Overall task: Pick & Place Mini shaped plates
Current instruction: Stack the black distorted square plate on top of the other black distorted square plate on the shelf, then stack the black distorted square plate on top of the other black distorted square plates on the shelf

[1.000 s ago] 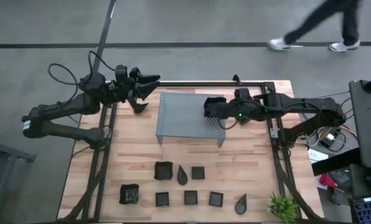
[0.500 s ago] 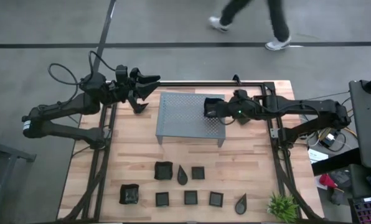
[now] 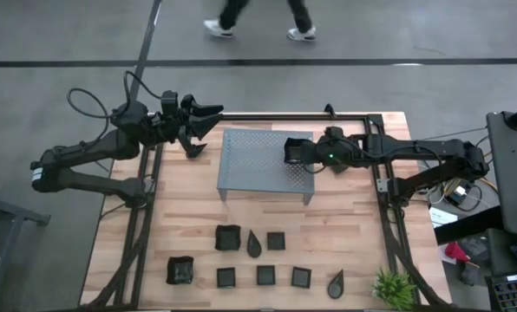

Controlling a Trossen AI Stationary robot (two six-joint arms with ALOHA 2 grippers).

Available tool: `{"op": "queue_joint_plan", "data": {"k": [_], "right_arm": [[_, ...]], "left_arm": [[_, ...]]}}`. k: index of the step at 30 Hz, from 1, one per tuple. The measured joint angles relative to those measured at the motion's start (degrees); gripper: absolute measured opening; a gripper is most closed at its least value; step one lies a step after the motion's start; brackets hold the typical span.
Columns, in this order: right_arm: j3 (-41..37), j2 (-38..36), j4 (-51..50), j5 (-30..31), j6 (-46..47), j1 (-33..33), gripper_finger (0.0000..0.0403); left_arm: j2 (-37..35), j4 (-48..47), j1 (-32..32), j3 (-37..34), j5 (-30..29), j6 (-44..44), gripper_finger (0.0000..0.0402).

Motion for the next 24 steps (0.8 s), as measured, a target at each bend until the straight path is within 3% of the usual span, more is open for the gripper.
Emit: {"op": "queue_joint_plan", "data": {"k": [9, 24], "right_arm": [[0.3, 0.1, 0.6, 1.2, -1.7, -0.4, 0.0021], [0.9, -0.9, 1.1, 1.0, -5.7, -0.5, 0.0125]], "left_arm": [[0.0, 0.0, 0.0, 0.0, 0.0, 0.0, 0.0175], [0.0, -2.3, 0.0, -0.1, 0.5, -2.2, 0.0175]]}}
